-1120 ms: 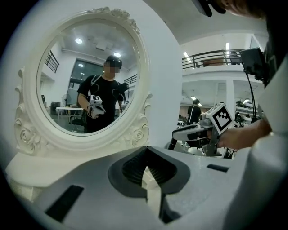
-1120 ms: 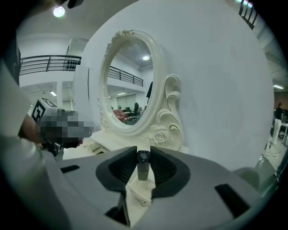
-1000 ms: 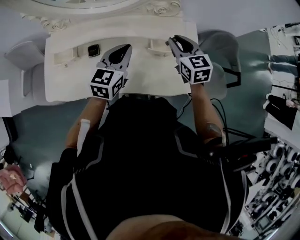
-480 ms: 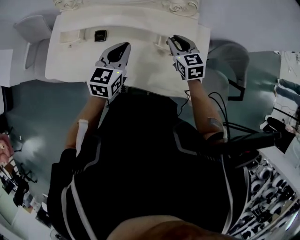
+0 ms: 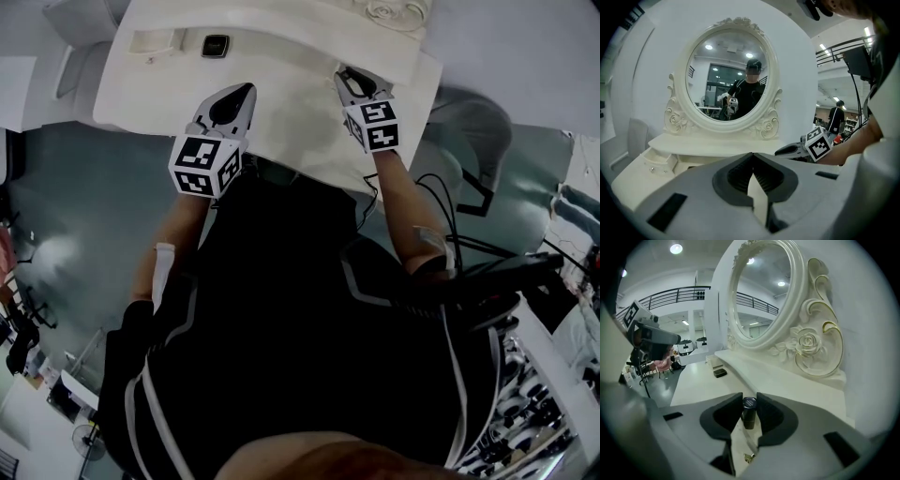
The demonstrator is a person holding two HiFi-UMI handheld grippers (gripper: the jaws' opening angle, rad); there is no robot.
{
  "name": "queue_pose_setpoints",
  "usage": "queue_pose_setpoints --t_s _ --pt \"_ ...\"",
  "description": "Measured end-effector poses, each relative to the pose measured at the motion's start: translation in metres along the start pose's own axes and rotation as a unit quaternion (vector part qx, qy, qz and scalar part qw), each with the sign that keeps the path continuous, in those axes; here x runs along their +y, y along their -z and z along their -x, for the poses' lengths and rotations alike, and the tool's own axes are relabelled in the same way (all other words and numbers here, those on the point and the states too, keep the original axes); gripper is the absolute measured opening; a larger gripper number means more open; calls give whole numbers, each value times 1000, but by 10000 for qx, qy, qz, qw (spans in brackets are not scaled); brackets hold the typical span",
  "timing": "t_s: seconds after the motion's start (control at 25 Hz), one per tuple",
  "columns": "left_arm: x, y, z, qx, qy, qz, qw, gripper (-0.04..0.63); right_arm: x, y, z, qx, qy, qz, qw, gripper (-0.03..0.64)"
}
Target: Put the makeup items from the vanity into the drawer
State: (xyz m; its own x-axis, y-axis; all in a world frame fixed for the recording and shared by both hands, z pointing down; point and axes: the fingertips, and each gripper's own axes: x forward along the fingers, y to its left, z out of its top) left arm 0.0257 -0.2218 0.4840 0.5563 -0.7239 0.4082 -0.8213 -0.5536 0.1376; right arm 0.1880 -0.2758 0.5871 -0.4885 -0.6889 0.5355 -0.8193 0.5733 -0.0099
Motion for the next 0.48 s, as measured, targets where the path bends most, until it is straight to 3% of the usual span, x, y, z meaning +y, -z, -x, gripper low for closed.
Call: queue_pose_setpoints --t_s 0.2,0.48 --pt "6 5 11 24 -138 69 9999 3 1 7 -7 160 31 120 9998 98" --pt "9 -1 20 -13 -166 46 9999 3 -2 23 -10 864 75 -38 9962 100"
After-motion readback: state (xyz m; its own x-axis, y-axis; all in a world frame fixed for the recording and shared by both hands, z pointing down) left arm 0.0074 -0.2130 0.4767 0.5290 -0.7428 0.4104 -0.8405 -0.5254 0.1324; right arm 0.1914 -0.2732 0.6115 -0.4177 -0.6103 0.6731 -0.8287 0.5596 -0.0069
